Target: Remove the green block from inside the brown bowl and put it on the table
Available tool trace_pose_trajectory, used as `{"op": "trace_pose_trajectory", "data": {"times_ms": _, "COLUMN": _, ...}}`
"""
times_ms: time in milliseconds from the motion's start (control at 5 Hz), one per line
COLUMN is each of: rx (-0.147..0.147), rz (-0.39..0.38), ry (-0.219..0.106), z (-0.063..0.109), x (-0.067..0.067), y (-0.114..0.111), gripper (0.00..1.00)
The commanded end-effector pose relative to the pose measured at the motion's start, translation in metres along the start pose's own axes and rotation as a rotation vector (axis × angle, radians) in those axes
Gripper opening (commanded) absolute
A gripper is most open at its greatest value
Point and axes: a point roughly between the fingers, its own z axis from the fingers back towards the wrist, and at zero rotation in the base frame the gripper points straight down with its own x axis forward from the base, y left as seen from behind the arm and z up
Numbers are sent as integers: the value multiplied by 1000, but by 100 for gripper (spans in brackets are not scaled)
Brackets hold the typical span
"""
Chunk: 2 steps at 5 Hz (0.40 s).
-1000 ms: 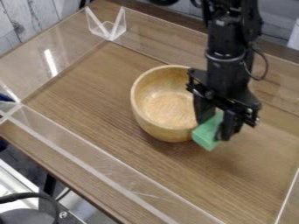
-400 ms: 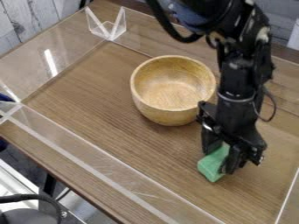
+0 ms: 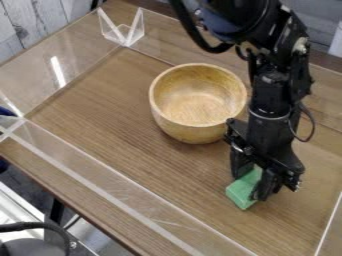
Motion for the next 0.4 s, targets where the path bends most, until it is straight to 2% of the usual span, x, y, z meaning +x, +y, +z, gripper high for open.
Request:
{"op": "trace_pose_trajectory", "data": {"times_ms": 0, "rx": 1, "rz": 4, "ry": -27, "z": 11, "x": 5, "y": -1, "gripper": 100}}
{"op": "trace_pose_trajectory", "data": {"times_ms": 200, "rx": 3, "rz": 9, "ry": -34, "z": 20, "x": 4, "y": 0, "gripper": 100}}
